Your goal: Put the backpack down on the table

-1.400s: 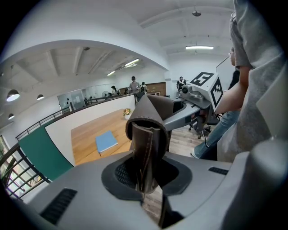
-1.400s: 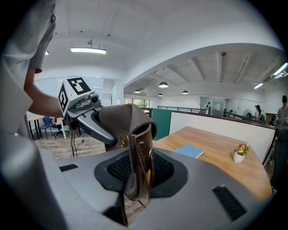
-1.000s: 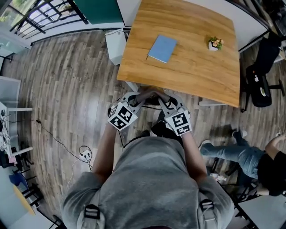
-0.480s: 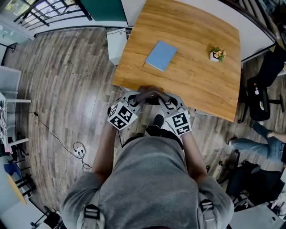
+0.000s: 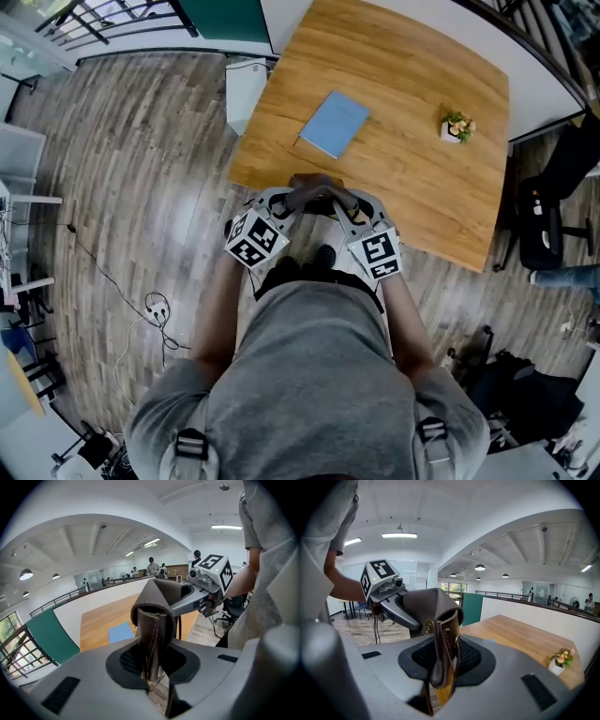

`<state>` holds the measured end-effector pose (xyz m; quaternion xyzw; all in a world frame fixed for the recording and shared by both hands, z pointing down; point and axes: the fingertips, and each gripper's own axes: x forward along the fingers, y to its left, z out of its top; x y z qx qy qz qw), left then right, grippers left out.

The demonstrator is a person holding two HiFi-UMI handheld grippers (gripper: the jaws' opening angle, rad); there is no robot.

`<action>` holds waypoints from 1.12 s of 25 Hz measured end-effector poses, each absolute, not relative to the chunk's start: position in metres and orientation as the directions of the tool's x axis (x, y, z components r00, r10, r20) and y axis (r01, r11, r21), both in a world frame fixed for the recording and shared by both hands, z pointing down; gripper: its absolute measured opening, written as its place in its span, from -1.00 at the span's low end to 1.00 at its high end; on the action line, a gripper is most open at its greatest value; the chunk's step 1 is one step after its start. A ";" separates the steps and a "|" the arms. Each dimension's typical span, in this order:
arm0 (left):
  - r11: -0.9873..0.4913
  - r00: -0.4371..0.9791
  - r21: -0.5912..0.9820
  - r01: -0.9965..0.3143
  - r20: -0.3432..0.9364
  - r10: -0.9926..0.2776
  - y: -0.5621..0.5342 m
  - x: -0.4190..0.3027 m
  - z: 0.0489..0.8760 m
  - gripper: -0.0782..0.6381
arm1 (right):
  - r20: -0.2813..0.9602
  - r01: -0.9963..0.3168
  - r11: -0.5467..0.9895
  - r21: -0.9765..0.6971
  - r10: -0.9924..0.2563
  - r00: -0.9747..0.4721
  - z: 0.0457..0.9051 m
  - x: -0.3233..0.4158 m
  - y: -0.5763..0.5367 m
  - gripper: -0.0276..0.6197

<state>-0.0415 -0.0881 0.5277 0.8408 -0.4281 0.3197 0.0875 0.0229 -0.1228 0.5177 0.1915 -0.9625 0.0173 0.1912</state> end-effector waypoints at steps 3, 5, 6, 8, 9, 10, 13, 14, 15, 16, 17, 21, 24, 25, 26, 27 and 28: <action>-0.618 0.439 -0.112 -0.778 0.606 -0.663 -0.094 -0.042 0.530 -0.58 | 0.386 -0.375 0.926 0.045 -0.363 -0.848 0.519 0.022 -0.129 -0.62; -0.622 0.451 -0.102 -0.776 0.600 -0.661 -0.100 -0.043 0.532 -0.58 | 0.393 -0.377 0.925 0.053 -0.366 -0.844 0.520 0.022 -0.133 -0.62; -0.626 0.457 -0.099 -0.774 0.598 -0.659 -0.104 -0.044 0.534 -0.58 | 0.395 -0.379 0.924 0.058 -0.370 -0.841 0.520 0.022 -0.137 -0.62; -0.636 0.468 -0.096 -0.765 0.596 -0.653 -0.116 -0.045 0.537 -0.58 | 0.400 -0.389 0.919 0.066 -0.381 -0.833 0.523 0.021 -0.147 -0.62; -0.644 0.475 -0.096 -0.759 0.596 -0.648 -0.122 -0.046 0.539 -0.58 | 0.403 -0.398 0.915 0.068 -0.390 -0.828 0.524 0.020 -0.152 -0.62; -0.654 0.483 -0.095 -0.751 0.595 -0.642 -0.129 -0.047 0.540 -0.58 | 0.404 -0.408 0.910 0.069 -0.400 -0.823 0.526 0.020 -0.159 -0.62; -0.682 0.507 -0.101 -0.724 0.592 -0.626 -0.152 -0.052 0.539 -0.58 | 0.408 -0.442 0.894 0.075 -0.432 -0.805 0.525 0.016 -0.180 -0.62; -0.690 0.513 -0.104 -0.716 0.592 -0.621 -0.160 -0.054 0.538 -0.58 | 0.408 -0.451 0.889 0.074 -0.440 -0.800 0.523 0.013 -0.186 -0.62; -0.698 0.520 -0.105 -0.708 0.592 -0.616 -0.167 -0.057 0.536 -0.58 | 0.408 -0.460 0.885 0.072 -0.447 -0.796 0.522 0.010 -0.192 -0.62; -0.706 0.527 -0.105 -0.701 0.591 -0.611 -0.174 -0.061 0.536 -0.58 | 0.408 -0.469 0.881 0.071 -0.454 -0.792 0.521 0.007 -0.199 -0.62; -0.713 0.533 -0.104 -0.694 0.591 -0.605 -0.183 -0.065 0.535 -0.58 | 0.409 -0.476 0.876 0.072 -0.461 -0.788 0.520 0.004 -0.206 -0.62; -0.736 0.553 -0.104 -0.669 0.593 -0.586 -0.214 -0.080 0.532 -0.58 | 0.411 -0.502 0.862 0.074 -0.485 -0.772 0.518 -0.010 -0.234 -0.62; -0.753 0.565 -0.101 -0.650 0.599 -0.568 -0.230 -0.087 0.535 -0.58 | 0.414 -0.521 0.851 0.068 -0.500 -0.761 0.520 -0.017 -0.248 -0.62; -0.759 0.569 -0.099 -0.644 0.602 -0.561 -0.234 -0.088 0.537 -0.58 | 0.417 -0.527 0.847 0.066 -0.504 -0.757 0.522 -0.018 -0.252 -0.62; -0.764 0.572 -0.096 -0.638 0.604 -0.554 -0.238 -0.090 0.538 -0.58 | 0.420 -0.533 0.844 0.064 -0.507 -0.753 0.524 -0.020 -0.255 -0.62; -0.769 0.576 -0.094 -0.632 0.607 -0.548 -0.242 -0.092 0.540 -0.58 | 0.423 -0.539 0.840 0.062 -0.511 -0.749 0.526 -0.021 -0.259 -0.62; -0.775 0.580 -0.093 -0.625 0.610 -0.541 -0.246 -0.093 0.541 -0.58 | 0.425 -0.545 0.836 0.060 -0.515 -0.744 0.527 -0.023 -0.262 -0.62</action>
